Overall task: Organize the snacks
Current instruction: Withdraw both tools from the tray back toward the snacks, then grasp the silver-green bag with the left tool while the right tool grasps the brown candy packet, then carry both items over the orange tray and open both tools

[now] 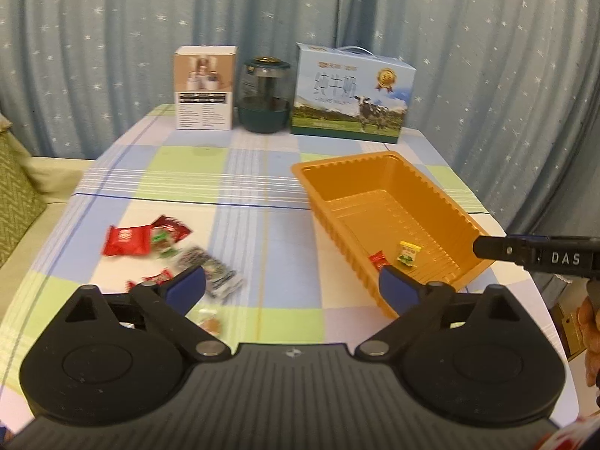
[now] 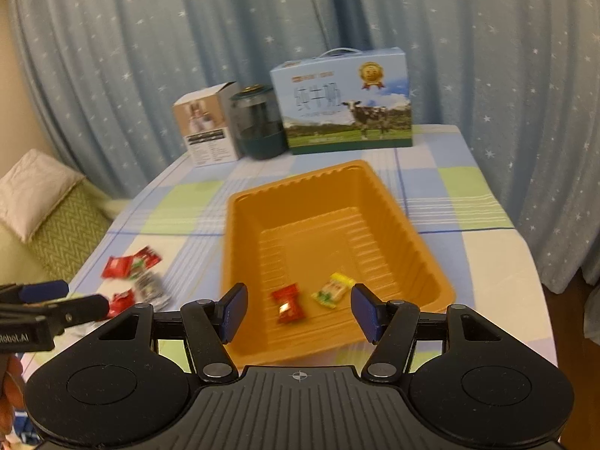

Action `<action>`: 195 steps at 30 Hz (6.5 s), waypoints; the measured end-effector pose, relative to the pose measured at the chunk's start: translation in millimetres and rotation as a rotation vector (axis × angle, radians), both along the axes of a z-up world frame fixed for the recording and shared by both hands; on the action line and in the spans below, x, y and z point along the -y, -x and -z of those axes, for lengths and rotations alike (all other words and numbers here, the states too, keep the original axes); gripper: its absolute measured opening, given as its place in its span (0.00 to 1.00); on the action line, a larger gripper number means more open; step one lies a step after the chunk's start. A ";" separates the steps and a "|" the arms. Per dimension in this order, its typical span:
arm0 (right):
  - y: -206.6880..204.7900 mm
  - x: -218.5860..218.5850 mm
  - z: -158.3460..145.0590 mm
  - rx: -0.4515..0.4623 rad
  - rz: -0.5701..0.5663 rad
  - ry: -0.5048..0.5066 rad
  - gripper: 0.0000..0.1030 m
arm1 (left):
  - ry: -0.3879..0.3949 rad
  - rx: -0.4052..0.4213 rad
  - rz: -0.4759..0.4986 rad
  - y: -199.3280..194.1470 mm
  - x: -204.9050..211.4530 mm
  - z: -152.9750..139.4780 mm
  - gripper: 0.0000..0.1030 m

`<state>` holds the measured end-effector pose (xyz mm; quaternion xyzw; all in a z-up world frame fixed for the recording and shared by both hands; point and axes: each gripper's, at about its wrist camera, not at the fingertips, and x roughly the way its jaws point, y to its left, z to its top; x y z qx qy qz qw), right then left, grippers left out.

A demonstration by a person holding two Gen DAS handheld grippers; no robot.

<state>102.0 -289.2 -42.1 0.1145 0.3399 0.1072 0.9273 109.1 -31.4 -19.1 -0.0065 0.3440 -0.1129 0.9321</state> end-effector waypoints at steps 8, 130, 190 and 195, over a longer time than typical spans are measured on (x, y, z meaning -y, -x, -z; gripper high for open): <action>18.0 -38.0 -8.5 0.012 -0.070 -0.005 0.59 | -0.009 -0.011 -0.097 35.1 -47.4 -6.8 1.00; -33.1 -121.4 -0.3 0.031 -0.119 -0.007 0.22 | 0.032 -0.102 0.005 -11.9 -58.1 23.3 0.22; -50.7 49.3 8.1 -0.015 0.112 -0.019 0.22 | 0.123 -0.061 0.067 -52.9 71.3 16.8 0.33; -57.8 46.3 9.3 -0.020 0.100 -0.038 0.22 | 0.122 -0.062 0.042 -48.7 62.2 17.6 0.35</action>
